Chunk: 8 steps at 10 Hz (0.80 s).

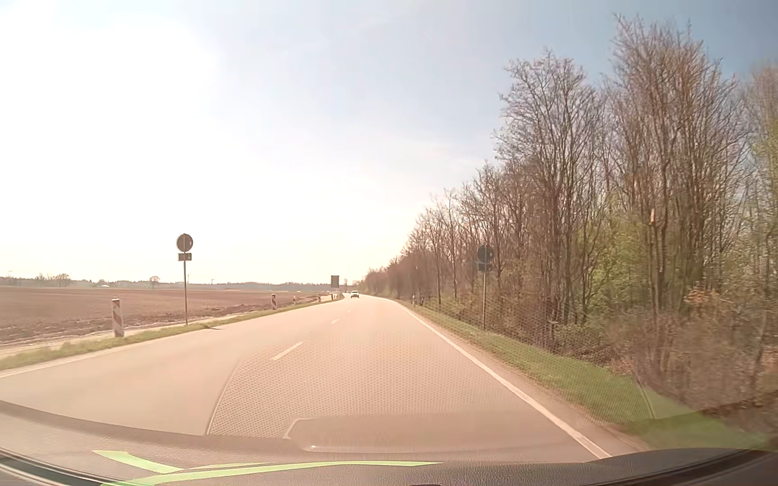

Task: Follow the waypoints while adhering to traffic rules and regulations

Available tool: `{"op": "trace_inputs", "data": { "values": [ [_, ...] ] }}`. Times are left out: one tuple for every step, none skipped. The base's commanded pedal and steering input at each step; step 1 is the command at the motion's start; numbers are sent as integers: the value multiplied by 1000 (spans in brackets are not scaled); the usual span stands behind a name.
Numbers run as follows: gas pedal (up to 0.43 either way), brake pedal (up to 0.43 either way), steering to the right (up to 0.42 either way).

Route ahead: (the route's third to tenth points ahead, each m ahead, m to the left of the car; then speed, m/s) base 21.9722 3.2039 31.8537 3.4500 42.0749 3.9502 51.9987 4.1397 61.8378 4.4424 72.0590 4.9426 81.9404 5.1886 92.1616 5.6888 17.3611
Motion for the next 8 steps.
{"op": "trace_inputs", "data": {
  "values": [
    [138,0,0],
    [138,0,0],
    [138,0,-1],
    [138,0,-1],
    [138,0,-1],
    [138,0,-2],
    [138,0,-3],
    [138,0,-3]
  ]
}}
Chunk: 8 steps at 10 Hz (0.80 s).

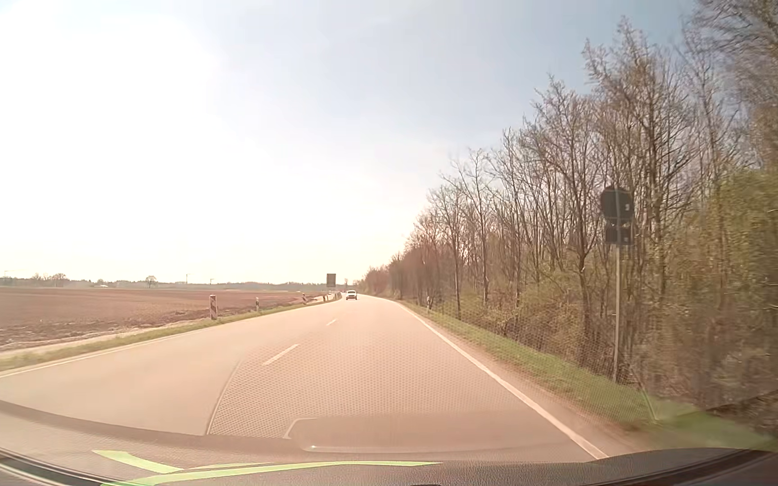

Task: Follow the waypoints while adhering to traffic rules and regulations

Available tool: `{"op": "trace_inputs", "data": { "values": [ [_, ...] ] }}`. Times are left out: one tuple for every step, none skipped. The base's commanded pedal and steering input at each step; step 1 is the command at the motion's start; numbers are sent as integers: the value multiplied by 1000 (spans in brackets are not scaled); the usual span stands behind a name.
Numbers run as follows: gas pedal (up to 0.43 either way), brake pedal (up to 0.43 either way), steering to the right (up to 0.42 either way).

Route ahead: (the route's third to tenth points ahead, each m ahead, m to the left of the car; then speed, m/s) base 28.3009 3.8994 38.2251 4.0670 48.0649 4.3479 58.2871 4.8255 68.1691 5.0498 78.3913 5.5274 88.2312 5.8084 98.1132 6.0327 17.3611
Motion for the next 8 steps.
{"op": "trace_inputs", "data": {
  "values": [
    [138,0,-4],
    [138,0,-4],
    [138,0,-3],
    [138,0,-3],
    [138,0,-3],
    [138,0,-3],
    [138,0,-3],
    [138,0,-3]
  ]
}}
